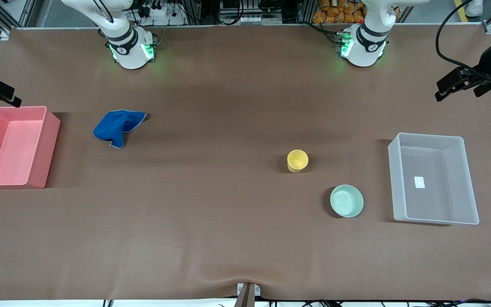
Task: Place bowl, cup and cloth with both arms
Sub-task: 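Reach the right gripper to the blue cloth while the left gripper reaches the yellow cup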
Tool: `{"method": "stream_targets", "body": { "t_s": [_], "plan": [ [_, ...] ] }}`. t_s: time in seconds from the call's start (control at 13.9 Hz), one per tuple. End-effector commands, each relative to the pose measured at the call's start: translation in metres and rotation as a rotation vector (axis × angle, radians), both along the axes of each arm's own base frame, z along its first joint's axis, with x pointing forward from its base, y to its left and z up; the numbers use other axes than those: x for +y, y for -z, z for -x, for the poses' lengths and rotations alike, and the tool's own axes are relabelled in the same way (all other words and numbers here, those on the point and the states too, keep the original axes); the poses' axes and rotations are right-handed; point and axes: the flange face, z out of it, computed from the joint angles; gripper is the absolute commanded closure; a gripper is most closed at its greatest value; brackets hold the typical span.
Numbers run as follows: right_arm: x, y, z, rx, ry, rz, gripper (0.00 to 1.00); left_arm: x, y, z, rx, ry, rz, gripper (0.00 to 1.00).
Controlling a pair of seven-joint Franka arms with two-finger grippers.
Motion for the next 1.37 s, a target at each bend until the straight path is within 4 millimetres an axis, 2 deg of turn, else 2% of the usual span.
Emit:
{"method": "stream_targets", "body": {
  "t_s": [0.0,0.22,0.36,0.43,0.51,0.65,0.72,0.79,0.87,0.94,1.08,1.3],
  "plan": [
    [0.001,-0.005,0.008,0.004,-0.008,-0.012,0.0,-0.002,-0.005,0.002,0.006,0.016,0.005,0.0],
    [0.002,-0.005,0.008,0.006,-0.01,-0.014,0.0,-0.005,0.0,-0.002,0.014,0.017,0.0,0.0],
    [0.002,-0.005,0.008,0.007,-0.01,-0.014,0.0,-0.006,0.014,-0.012,0.041,0.026,0.014,0.0],
    [0.002,-0.004,0.008,0.009,-0.01,-0.014,0.0,-0.014,0.022,-0.015,0.057,0.038,0.017,0.0],
    [0.002,-0.002,0.008,0.013,-0.011,-0.015,0.0,-0.038,0.039,-0.021,0.087,0.079,0.014,0.0],
    [0.003,0.001,0.007,0.026,-0.013,-0.016,0.0,-0.063,0.067,-0.032,0.108,0.1,0.011,0.0],
    [0.003,0.003,0.007,0.03,-0.013,-0.015,0.0,-0.084,0.08,-0.033,0.098,0.126,0.013,0.0],
    [0.006,0.004,0.006,0.033,-0.019,-0.017,0.0,-0.097,0.088,-0.04,0.063,0.109,0.019,0.0],
    [0.009,0.005,0.005,0.032,-0.024,-0.016,0.0,-0.111,0.105,-0.048,0.064,0.085,0.022,0.0],
    [0.011,0.007,0.003,0.036,-0.028,-0.017,0.0,-0.117,0.115,-0.052,0.066,0.073,0.023,0.0],
    [0.012,0.026,-0.002,0.068,-0.029,-0.019,0.0,-0.14,0.132,-0.05,0.088,0.075,0.021,0.0],
    [0.012,0.07,-0.008,0.16,-0.022,-0.027,0.0,-0.182,0.185,-0.048,0.089,-0.026,0.008,0.0]
  ]
}}
